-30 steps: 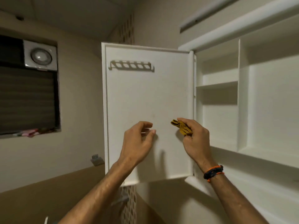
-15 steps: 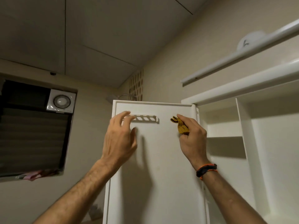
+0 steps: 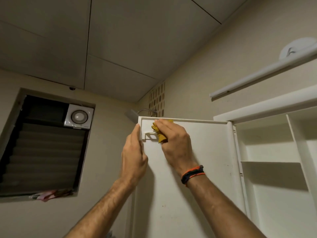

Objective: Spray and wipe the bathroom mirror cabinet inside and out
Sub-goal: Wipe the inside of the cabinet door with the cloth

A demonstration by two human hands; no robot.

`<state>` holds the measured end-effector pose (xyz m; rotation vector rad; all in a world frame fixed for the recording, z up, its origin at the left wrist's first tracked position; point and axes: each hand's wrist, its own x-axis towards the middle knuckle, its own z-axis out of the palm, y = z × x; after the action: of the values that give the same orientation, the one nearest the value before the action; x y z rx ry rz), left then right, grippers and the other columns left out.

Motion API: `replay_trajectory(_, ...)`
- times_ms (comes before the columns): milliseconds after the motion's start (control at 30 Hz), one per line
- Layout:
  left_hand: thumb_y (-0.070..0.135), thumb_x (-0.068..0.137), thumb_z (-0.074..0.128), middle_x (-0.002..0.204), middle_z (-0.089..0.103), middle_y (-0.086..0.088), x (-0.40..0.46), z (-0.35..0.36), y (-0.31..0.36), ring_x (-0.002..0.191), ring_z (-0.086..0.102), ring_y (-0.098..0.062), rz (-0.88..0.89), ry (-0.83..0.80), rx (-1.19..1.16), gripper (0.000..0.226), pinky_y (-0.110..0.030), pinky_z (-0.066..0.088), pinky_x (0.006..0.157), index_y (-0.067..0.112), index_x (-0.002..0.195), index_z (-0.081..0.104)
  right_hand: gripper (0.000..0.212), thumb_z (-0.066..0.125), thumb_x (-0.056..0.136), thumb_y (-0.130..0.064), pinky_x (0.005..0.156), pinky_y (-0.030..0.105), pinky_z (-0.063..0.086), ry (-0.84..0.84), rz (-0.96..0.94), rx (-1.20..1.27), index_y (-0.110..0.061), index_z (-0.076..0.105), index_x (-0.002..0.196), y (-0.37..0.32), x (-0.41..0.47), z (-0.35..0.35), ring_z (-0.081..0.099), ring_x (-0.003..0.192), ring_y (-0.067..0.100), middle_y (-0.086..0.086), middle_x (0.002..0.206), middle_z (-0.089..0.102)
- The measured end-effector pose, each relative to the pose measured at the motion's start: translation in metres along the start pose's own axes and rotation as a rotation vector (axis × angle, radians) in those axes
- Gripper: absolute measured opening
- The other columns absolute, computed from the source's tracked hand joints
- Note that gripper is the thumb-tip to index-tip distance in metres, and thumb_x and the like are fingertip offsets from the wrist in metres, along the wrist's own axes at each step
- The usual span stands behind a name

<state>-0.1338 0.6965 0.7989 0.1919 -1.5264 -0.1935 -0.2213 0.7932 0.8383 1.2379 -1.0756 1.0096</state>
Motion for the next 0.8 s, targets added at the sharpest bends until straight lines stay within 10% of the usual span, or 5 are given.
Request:
replay_trajectory(200, -0.004, 0.091, 0.046, 0.132, 0.051, -0.012, 0.000, 0.008, -0.009, 0.109, 0.050, -0.012, 0.020, 0.024, -0.043, 0.066, -0.010, 0.032, 0.088, 0.014, 0.152, 0.028, 0.042, 0.061, 0.075, 0.005, 0.089, 0.038, 0.055, -0.174, -0.058, -0.056, -0.010, 0.072, 0.114, -0.014, 0.009, 0.011, 0.065, 0.107, 0.028, 0.005, 0.114, 0.071)
replay_trajectory(433, -0.008, 0.088, 0.047, 0.124, 0.054, -0.017, -0.001, 0.012, -0.011, 0.111, 0.054, -0.029, 0.059, 0.060, -0.070, 0.067, -0.027, 0.044, 0.089, 0.008, 0.151, 0.030, 0.053, 0.043, 0.082, -0.013, 0.108, 0.037, 0.042, -0.437, -0.065, -0.118, -0.019, 0.061, 0.132, 0.001, 0.020, -0.020, 0.049, 0.133, 0.019, -0.001, 0.141, 0.055)
replay_trajectory(800, -0.002, 0.094, 0.046, 0.120, 0.054, -0.016, -0.002, 0.012, -0.013, 0.102, 0.050, -0.016, 0.040, 0.074, -0.084, 0.062, -0.028, 0.043, 0.089, 0.014, 0.152, 0.029, 0.064, 0.040, 0.086, 0.006, 0.114, 0.009, 0.006, -0.337, 0.165, -0.165, -0.022, 0.047, 0.143, 0.096, -0.015, -0.071, 0.028, 0.143, 0.005, -0.009, 0.150, 0.037)
